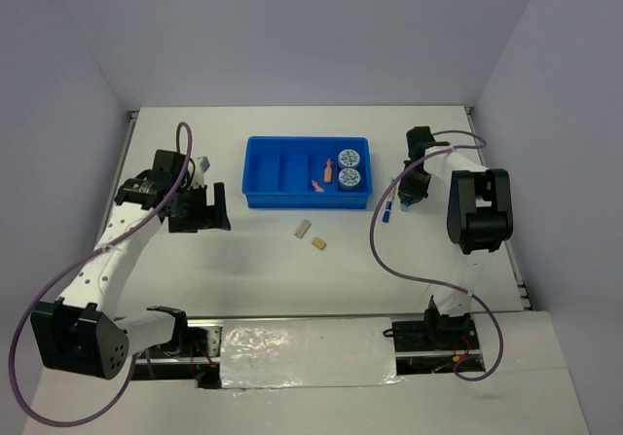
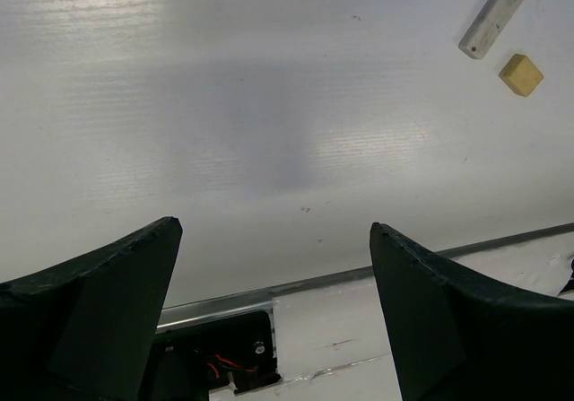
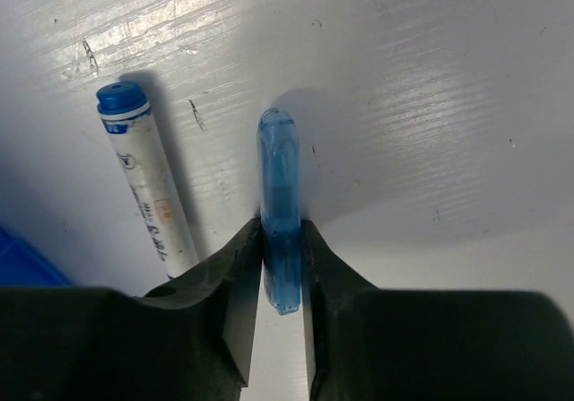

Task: Sort the stationery into containers
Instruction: Pick up the stationery from the center of the board, then place the stationery in the storage box, then pick up the stationery from the center of the board, then place the stationery in the storage box, then pick up the stationery from the center of the board.

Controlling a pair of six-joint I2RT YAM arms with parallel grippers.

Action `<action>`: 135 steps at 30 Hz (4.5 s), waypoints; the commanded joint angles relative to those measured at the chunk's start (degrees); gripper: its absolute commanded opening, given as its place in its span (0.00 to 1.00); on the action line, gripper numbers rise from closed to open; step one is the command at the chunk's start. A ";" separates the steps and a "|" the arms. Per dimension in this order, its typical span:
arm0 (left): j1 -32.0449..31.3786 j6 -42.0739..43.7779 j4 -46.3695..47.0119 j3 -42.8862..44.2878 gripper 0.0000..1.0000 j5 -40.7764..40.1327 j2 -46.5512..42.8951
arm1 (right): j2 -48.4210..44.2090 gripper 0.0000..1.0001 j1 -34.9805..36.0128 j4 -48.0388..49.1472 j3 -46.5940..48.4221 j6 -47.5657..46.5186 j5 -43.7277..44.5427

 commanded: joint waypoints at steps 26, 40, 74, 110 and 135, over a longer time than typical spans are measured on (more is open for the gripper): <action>-0.03 -0.48 1.95 5.54 0.99 2.12 3.06 | 4.04 0.27 24.11 -9.98 36.35 4.49 -1.75; -0.03 0.66 0.19 6.51 0.99 0.19 2.37 | 8.05 0.69 25.71 -15.08 47.01 4.24 1.50; 0.06 0.05 -3.32 5.72 0.99 -3.50 -2.47 | -0.77 0.26 3.65 0.74 -0.80 3.26 -1.38; 0.06 -6.11 0.54 9.50 0.99 2.38 -2.29 | 18.57 0.39 28.61 -5.50 48.94 10.65 -13.60; -32.20 -6.13 25.67 14.94 0.84 -14.22 35.04 | -46.45 0.68 20.35 -12.44 7.29 1.94 -16.40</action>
